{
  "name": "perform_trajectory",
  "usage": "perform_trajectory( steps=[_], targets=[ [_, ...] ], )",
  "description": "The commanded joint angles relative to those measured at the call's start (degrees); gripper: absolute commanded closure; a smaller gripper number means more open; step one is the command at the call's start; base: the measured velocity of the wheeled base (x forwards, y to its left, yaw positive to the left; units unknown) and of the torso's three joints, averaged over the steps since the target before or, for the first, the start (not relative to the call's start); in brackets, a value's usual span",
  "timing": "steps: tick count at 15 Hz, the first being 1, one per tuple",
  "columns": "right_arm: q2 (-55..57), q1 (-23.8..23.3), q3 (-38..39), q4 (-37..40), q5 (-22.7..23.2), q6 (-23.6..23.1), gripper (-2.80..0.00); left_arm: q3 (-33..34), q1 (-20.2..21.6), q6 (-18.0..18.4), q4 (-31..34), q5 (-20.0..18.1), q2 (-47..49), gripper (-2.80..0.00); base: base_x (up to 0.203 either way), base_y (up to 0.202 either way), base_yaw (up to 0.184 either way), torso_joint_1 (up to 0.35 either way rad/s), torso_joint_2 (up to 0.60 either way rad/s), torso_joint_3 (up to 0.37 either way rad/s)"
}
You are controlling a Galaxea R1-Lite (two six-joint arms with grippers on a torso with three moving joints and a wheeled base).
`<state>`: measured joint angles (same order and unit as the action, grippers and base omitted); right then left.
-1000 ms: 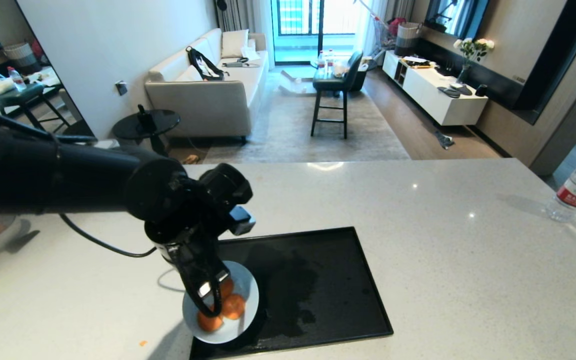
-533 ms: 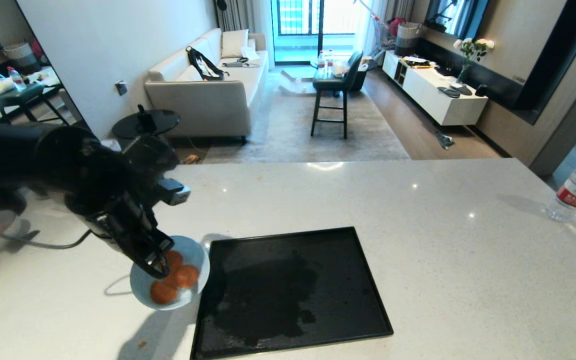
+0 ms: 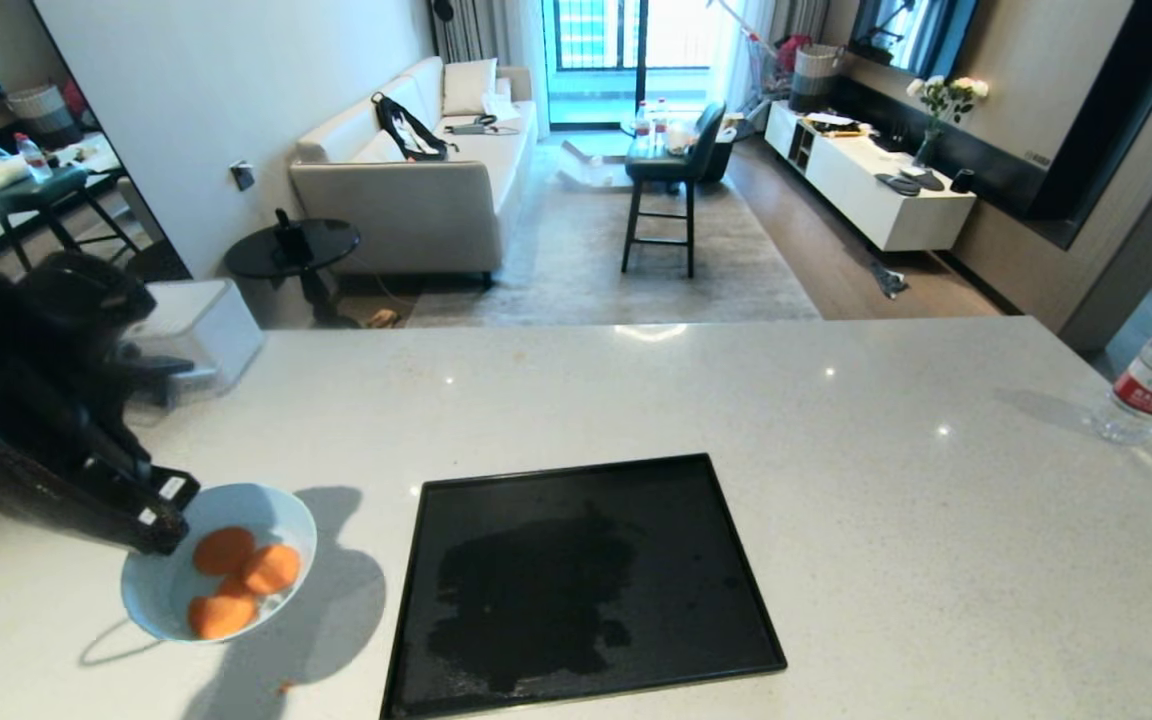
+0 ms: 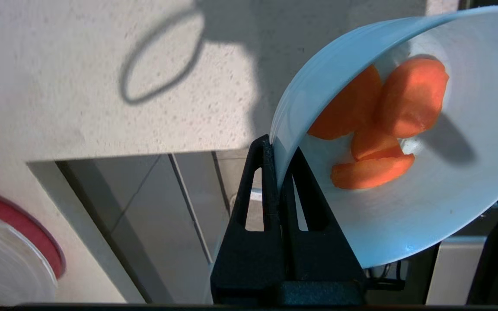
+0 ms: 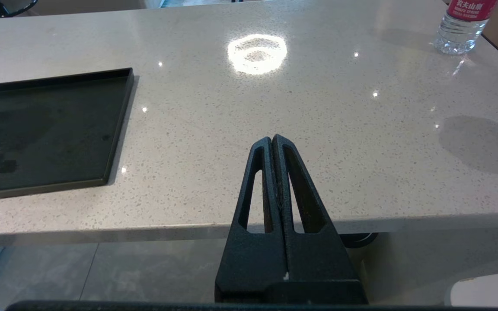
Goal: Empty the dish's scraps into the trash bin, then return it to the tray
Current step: Move the bowl over the trash can
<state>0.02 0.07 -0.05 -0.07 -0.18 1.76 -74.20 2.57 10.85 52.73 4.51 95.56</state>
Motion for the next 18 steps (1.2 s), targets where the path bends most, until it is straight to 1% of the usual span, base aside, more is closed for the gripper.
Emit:
perform_trajectory(
  steps=[1,4,6,8,9,12,14,18],
  targets=[
    [0.0,0.0,0.0,0.0,0.0,0.0,0.0,1.5,3.8,0.2,1.3,-0.1,-3.3,0.0,0.0,0.0,0.0,0.0,0.0,0.0],
    [0.0,0.0,0.0,0.0,0.0,0.0,0.0,7.4,7.7,0.7,1.8,-0.8,-8.0,0.0,0.0,0.0,0.0,0.0,0.0,0.0],
    [0.0,0.0,0.0,0.0,0.0,0.0,0.0,11.8,9.3,1.5,1.8,-1.1,-11.1,0.0,0.0,0.0,0.0,0.0,0.0,0.0],
    [0.0,0.0,0.0,0.0,0.0,0.0,0.0,15.4,10.3,3.0,1.8,-1.3,-14.7,0.0,0.0,0.0,0.0,0.0,0.0,0.0],
    [0.0,0.0,0.0,0.0,0.0,0.0,0.0,16.8,10.6,4.4,1.8,-1.6,-16.2,0.0,0.0,0.0,0.0,0.0,0.0,0.0],
    [0.0,0.0,0.0,0.0,0.0,0.0,0.0,18.1,12.3,6.8,1.9,-2.2,-18.1,0.0,0.0,0.0,0.0,0.0,0.0,0.0],
    [0.0,0.0,0.0,0.0,0.0,0.0,0.0,18.1,14.4,7.0,1.9,-2.3,-18.6,0.0,0.0,0.0,0.0,0.0,0.0,0.0],
    [0.0,0.0,0.0,0.0,0.0,0.0,0.0,18.8,14.7,7.1,2.0,-2.3,-19.9,0.0,0.0,0.0,0.0,0.0,0.0,0.0]
  ],
)
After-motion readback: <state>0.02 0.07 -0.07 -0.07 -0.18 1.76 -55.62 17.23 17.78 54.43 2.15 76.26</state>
